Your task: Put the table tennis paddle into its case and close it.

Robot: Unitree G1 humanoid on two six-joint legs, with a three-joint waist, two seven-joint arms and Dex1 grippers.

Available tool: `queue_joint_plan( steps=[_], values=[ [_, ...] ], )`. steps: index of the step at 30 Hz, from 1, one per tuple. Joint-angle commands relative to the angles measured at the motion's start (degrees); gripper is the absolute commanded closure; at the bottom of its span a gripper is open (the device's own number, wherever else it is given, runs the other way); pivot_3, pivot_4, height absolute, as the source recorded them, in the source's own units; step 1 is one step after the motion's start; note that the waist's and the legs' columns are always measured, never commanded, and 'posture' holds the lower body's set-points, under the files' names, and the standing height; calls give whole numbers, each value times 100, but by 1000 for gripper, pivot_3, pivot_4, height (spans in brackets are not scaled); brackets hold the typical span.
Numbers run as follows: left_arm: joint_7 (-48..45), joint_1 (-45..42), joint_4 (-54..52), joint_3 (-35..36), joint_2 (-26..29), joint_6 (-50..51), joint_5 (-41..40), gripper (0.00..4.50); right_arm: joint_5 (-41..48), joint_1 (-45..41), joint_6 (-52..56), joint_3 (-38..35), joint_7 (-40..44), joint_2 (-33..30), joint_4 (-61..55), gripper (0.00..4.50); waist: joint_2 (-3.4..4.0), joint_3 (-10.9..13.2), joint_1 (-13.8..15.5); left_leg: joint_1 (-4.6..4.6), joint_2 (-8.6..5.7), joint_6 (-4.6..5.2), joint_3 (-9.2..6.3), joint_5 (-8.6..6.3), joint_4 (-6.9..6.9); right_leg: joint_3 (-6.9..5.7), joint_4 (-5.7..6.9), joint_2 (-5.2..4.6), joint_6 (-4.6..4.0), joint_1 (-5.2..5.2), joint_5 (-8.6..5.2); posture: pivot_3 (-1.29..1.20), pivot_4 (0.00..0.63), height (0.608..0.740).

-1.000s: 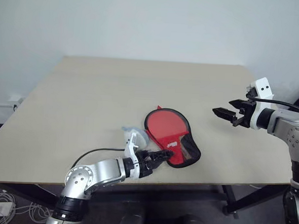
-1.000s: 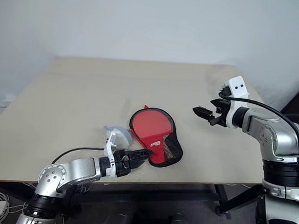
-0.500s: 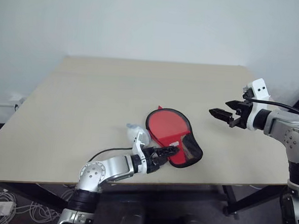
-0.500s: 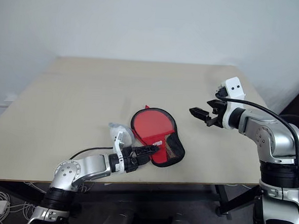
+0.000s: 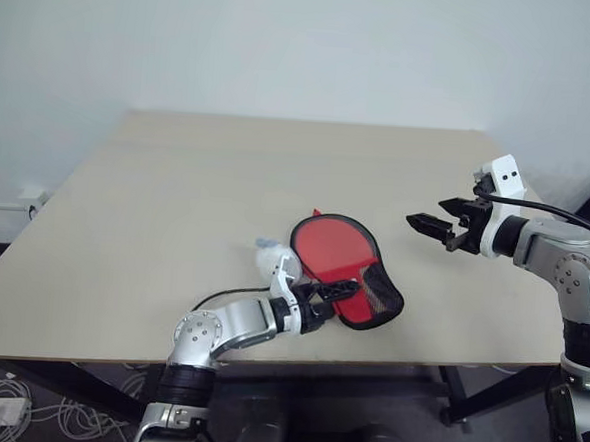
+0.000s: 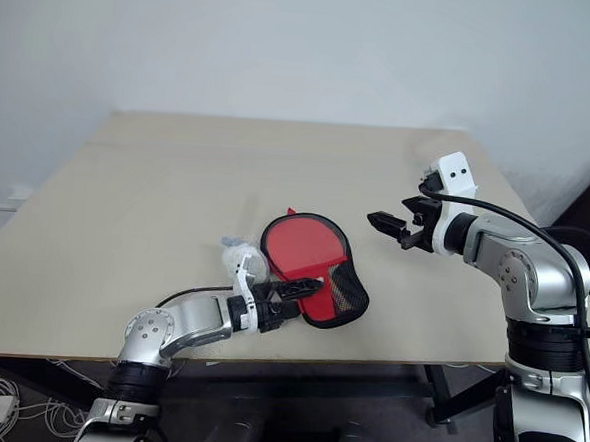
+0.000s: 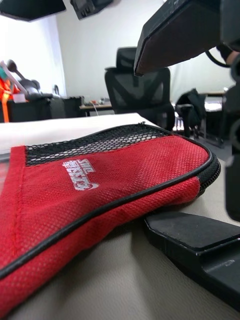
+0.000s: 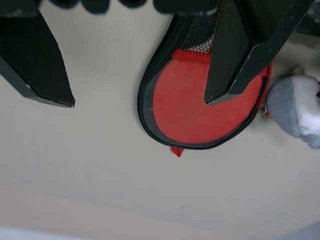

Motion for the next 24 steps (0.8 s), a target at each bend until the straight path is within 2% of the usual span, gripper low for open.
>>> queue_joint_plan(
  steps=[1,9,14,20,22,24],
  values=[
    [241,25,238,68,27,43,372,20,63,-103,-26,-149,-68,8,-208,0,0,0,-1,0,0,0,0,0,0,0,0,0,0,0,0,0,0,706],
    [207,17,357,128,-10,209,569,20,89,-93,-28,-154,-130,61,-256,0,0,0,-5,0,1,3,0,-2,0,-1,-1,-2,0,-1,0,0,0,706],
    [254,6,458,230,-54,314,635,1640,110,-107,-14,-163,-143,70,-280,0,1,0,-9,0,1,5,0,-3,-2,-1,-1,-2,0,-4,0,0,0,706],
    [240,-32,564,382,-98,396,780,3905,123,-142,-8,-156,-135,72,-292,0,9,-6,-9,-1,3,4,0,-3,-9,-2,-2,-3,1,-8,1,0,0,706],
    [171,-53,569,373,-59,461,880,4392,129,-137,-9,-151,-132,76,-306,0,17,-11,-8,3,3,21,0,-13,-10,-3,-2,-4,0,-5,1,0,0,706],
    [108,-71,559,357,-19,529,969,4392,134,-133,-8,-147,-134,77,-315,0,19,-12,-11,8,3,24,0,-15,-12,-5,-2,-6,-2,-2,2,0,0,706]
  ],
)
